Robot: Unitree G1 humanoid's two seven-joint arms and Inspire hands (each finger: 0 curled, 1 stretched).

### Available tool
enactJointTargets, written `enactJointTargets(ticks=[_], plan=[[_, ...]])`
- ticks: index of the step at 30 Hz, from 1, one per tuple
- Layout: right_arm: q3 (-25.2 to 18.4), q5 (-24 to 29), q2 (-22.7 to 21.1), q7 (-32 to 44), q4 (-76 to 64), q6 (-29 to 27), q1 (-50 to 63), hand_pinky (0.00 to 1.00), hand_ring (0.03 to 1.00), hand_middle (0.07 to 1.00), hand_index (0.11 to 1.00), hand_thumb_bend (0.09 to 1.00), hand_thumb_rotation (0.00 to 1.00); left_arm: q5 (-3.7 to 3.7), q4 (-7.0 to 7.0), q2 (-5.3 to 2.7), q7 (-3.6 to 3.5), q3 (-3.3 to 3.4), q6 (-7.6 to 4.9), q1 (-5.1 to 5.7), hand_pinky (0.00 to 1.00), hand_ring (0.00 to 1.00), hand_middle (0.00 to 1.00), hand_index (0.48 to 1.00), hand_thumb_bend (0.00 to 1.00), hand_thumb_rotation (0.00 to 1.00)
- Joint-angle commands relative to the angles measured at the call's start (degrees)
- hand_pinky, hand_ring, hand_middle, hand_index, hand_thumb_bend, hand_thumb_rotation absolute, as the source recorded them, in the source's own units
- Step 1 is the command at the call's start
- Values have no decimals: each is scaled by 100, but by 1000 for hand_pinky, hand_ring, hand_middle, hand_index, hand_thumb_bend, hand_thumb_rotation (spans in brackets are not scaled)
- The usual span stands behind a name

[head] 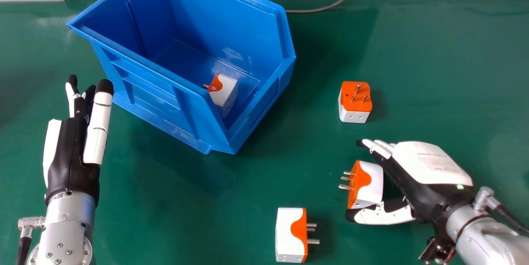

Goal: Pick all objects and put in blue box

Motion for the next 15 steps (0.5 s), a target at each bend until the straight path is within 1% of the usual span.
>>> enactJointTargets(ticks=[1,3,7,9,12,15], plan=[[91,-139,-72,79,89,69,-129,843,928,940,925,481,501,5,-123,40,18,14,-37,-41,1000,1000,984,980,571,1000],[158,-239,-104,125,105,109,-189,843,928,939,921,479,498,-8,-145,37,16,18,-18,-40,1000,1000,984,980,571,1000],[279,-425,-166,157,217,90,-292,841,927,934,915,477,493,13,-166,32,41,10,-30,-30,1000,1000,984,980,571,1000],[331,-491,-203,184,272,78,-344,840,927,932,913,479,493,4,-154,24,46,14,-34,-36,1000,1000,984,980,571,1000],[383,-544,-255,202,312,67,-370,838,926,931,910,481,494,-15,-195,9,51,15,-5,-28,1000,1000,984,979,570,1000],[428,-570,-296,223,301,86,-363,838,925,930,907,479,487,-15,-190,12,47,12,3,-32,1000,1000,983,979,570,1000]])
